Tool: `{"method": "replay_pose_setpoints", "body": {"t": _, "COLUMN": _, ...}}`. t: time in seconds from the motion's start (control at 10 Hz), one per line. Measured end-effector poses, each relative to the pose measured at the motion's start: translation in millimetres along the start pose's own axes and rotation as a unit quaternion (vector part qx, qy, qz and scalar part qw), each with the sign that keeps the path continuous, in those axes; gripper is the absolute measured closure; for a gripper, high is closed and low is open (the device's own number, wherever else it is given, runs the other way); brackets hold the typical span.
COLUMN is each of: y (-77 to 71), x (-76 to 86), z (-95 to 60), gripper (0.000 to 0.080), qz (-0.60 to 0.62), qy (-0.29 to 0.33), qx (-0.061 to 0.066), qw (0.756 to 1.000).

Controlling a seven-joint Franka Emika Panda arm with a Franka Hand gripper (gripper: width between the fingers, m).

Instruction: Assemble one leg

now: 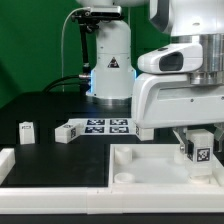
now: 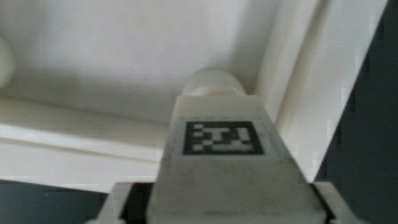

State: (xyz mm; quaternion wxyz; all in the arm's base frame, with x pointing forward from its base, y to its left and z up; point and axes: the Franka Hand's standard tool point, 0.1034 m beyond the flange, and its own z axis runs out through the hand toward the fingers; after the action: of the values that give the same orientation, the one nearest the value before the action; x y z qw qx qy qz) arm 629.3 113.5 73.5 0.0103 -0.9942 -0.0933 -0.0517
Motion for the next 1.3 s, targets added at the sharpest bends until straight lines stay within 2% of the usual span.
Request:
{"method": "replay_pose_setpoints", "body": {"t": 0.3, "y": -0.3, "x": -0.1, "z": 0.2, "gripper": 0.0508, "qz": 0.033, "qy": 0.0, "qx": 0.001, "qw": 0.999}}
{"method": "replay_pose_setpoints", "body": {"t": 0.4, "y": -3.6, "x": -1.0, "z": 1.5, "gripper": 0.0508, "qz": 0.126, "qy": -0.001, "qx": 0.003, "qw": 0.992}}
{"method": "replay_pose_setpoints", "body": {"t": 0.7, "y": -4.5, "x": -1.3, "z": 2.7, "gripper": 0.0508, "qz": 0.3, "qy": -0.004, "qx": -0.002, "qw": 0.954}}
{"method": "replay_pose_setpoints", "body": {"t": 0.9, "y": -2.5, "x": -0.9, "z": 3.3, "gripper": 0.0508, "qz": 0.44, "qy": -0.007, "qx": -0.004, "qw": 0.898}}
{"method": "replay_pose_setpoints", "body": {"t": 1.0, "y": -1.8, "x": -0.8, "z": 3.6, "gripper": 0.0508, "qz": 0.476, "qy": -0.008, "qx": -0.003, "qw": 0.879}}
{"method": "replay_pose_setpoints", "body": {"t": 1.2, "y": -1.1, "x": -2.1, "z": 4.0, "gripper": 0.0508, "qz": 0.593, "qy": -0.011, "qx": -0.002, "qw": 0.805}}
{"method": "replay_pose_setpoints", "body": {"t": 1.3, "y": -1.4, "x": -2.5, "z": 4.2, "gripper": 0.0508, "qz": 0.619, "qy": -0.008, "qx": -0.003, "qw": 0.786}}
